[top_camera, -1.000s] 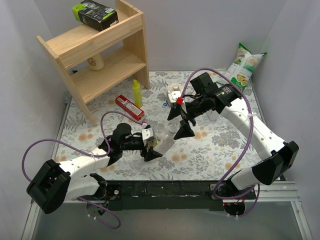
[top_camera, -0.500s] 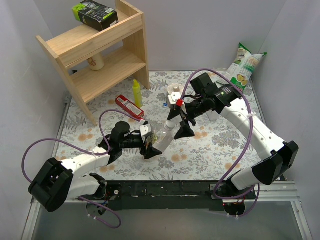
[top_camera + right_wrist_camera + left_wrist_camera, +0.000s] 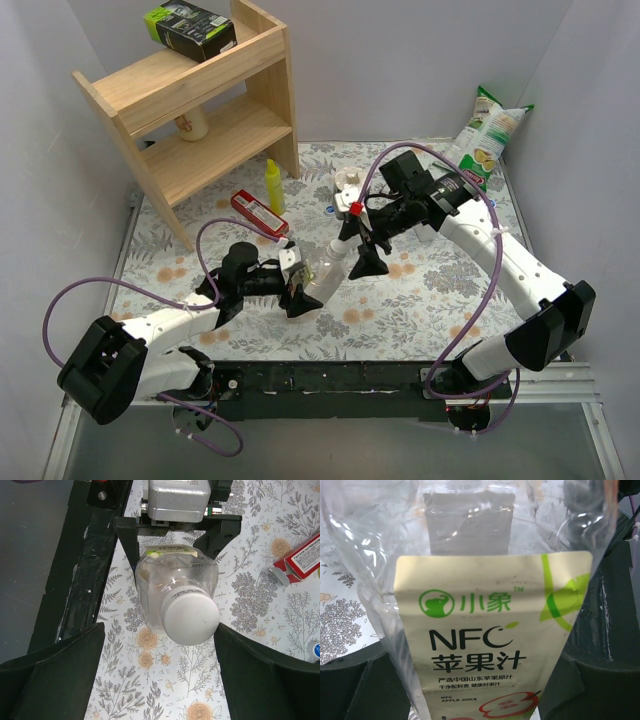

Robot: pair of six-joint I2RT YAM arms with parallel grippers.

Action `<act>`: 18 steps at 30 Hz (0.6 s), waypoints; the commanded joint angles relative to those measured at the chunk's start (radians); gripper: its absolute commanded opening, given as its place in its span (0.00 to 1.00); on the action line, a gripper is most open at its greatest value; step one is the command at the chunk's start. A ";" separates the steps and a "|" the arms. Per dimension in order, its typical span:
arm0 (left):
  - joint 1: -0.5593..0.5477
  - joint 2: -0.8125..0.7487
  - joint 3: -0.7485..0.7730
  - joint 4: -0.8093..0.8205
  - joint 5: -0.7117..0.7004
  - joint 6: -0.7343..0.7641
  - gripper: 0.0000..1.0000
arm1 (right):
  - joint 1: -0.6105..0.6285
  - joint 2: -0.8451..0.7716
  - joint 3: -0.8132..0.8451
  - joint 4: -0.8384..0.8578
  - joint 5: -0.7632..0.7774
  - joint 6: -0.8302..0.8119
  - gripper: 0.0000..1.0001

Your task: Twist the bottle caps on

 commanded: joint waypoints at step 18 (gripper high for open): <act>0.052 -0.024 0.047 0.001 0.040 0.020 0.00 | -0.050 0.050 0.194 0.025 0.006 0.168 0.89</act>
